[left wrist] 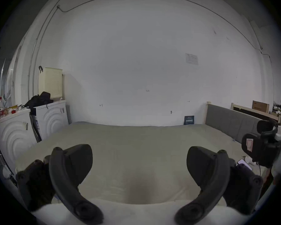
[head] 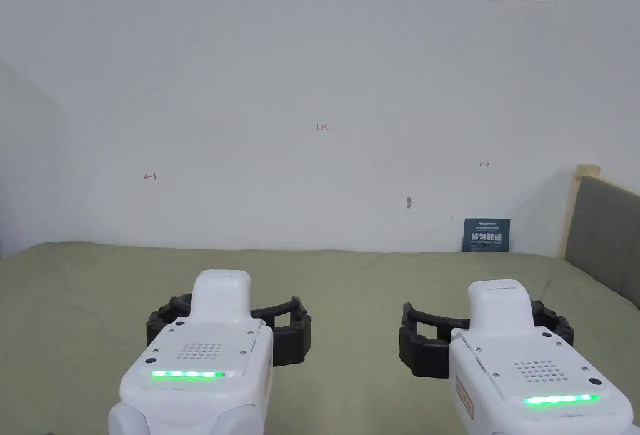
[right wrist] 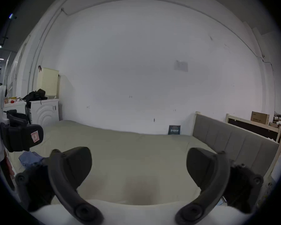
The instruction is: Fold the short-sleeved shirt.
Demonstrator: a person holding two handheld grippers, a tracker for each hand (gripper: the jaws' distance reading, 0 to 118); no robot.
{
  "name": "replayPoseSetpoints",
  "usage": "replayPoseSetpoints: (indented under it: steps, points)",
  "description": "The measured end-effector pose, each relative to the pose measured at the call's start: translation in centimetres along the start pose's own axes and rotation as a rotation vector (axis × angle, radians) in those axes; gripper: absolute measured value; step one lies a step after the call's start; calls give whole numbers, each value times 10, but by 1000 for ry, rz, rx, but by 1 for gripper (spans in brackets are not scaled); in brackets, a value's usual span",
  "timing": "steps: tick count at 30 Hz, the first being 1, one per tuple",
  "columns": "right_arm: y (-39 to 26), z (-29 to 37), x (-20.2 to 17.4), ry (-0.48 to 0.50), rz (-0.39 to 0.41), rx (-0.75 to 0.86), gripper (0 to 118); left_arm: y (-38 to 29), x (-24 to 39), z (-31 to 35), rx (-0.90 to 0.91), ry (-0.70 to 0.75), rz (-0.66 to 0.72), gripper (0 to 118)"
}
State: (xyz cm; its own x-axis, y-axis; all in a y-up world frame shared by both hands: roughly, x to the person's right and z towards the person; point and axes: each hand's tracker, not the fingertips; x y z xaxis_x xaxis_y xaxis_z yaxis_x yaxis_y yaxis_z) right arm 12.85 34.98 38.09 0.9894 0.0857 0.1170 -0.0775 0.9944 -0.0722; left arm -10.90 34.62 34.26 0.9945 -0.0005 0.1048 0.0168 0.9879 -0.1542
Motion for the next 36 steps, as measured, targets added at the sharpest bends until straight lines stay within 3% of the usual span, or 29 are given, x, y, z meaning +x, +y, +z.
replayPoseSetpoints:
  steps: [5, 11, 23, 31, 36]
  points:
    - [1, 0, -1, 2, -31, 0, 118, -1, 0, 2, 4, 3, -8, 118]
    - [5, -1, -6, 9, 3, 17, 118, 1, -1, 6, -5, -1, -11, 118]
    - [11, -3, -13, 17, -31, 16, 118, 3, -4, 15, 32, 19, -6, 118]
    - [18, 10, -31, 10, 30, 25, 118, 6, 2, 30, 10, -10, 33, 118]
    - [18, 10, -24, 18, -16, 26, 118, 8, -4, 34, 4, -10, 7, 118]
